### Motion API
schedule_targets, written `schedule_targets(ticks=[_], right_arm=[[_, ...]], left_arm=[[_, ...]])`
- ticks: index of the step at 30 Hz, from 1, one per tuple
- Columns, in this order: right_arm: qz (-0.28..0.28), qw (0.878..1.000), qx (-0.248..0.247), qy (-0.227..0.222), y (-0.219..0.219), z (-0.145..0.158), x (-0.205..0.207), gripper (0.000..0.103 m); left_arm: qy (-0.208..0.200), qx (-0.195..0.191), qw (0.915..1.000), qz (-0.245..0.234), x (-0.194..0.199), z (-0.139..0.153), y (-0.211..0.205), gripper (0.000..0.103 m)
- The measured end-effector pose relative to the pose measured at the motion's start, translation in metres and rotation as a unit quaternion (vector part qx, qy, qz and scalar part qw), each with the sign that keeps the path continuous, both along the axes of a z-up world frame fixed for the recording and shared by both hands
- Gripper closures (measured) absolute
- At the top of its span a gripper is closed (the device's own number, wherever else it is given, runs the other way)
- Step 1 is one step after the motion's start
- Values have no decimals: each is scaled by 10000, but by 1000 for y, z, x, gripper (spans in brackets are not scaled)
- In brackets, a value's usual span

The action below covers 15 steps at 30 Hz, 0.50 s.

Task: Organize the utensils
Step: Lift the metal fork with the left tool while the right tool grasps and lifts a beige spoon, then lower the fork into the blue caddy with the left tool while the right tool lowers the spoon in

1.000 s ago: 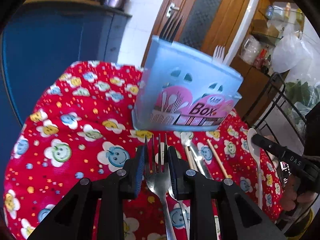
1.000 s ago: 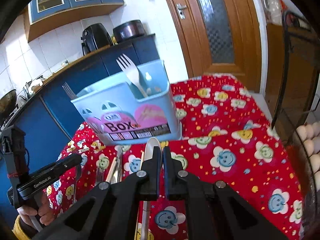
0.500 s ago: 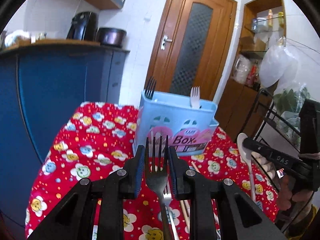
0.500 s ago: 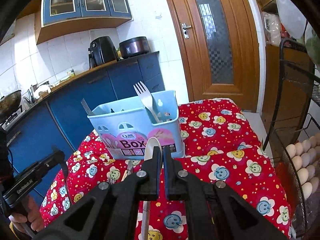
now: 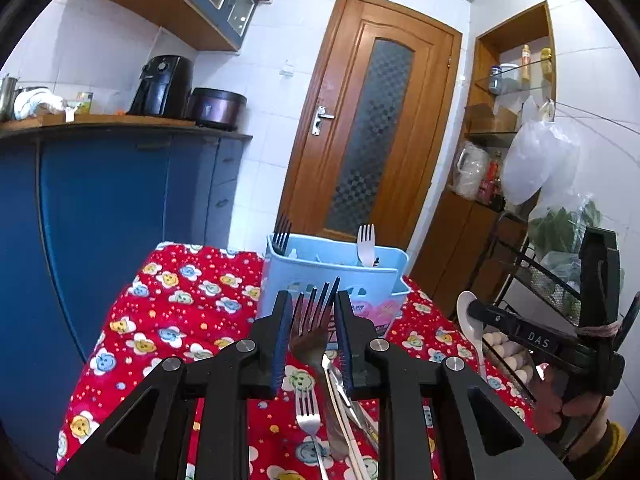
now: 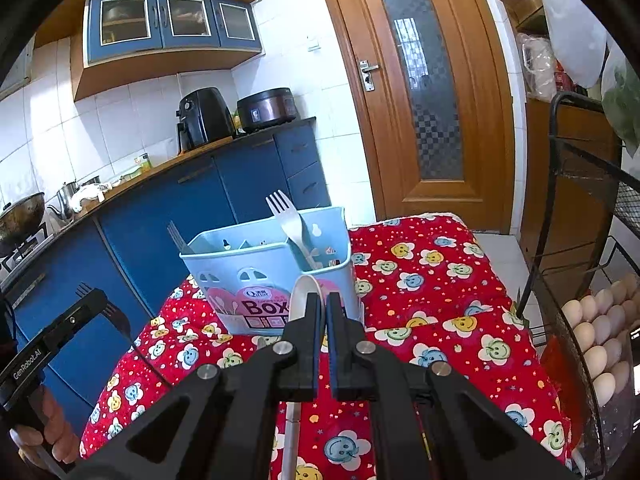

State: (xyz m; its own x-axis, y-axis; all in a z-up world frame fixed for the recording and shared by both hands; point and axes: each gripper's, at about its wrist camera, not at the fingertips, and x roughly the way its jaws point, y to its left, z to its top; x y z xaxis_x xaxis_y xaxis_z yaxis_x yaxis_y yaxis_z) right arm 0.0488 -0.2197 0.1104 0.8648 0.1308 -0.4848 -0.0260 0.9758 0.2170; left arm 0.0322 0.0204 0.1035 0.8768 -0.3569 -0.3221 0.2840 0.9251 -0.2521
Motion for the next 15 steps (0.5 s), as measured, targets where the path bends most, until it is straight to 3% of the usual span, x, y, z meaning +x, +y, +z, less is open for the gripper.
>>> schedule_targets(ticks=[9, 11, 13, 15], right_arm=[[-13, 10000, -7, -35, -3, 8, 5, 99], [-16, 10000, -31, -66, -3, 12, 6, 99], [-10, 9999, -66, -112, -3, 16, 7, 99], [-1, 9999, -73, -145, -4, 20, 8, 99]], left_arm=[[-127, 25, 9999, -86, 2, 13, -5, 85], [-154, 27, 9998, -129, 4, 18, -6, 88], [-190, 21, 9996, -188, 7, 25, -8, 98], [-199, 35, 9995, -239, 12, 31, -10, 98]])
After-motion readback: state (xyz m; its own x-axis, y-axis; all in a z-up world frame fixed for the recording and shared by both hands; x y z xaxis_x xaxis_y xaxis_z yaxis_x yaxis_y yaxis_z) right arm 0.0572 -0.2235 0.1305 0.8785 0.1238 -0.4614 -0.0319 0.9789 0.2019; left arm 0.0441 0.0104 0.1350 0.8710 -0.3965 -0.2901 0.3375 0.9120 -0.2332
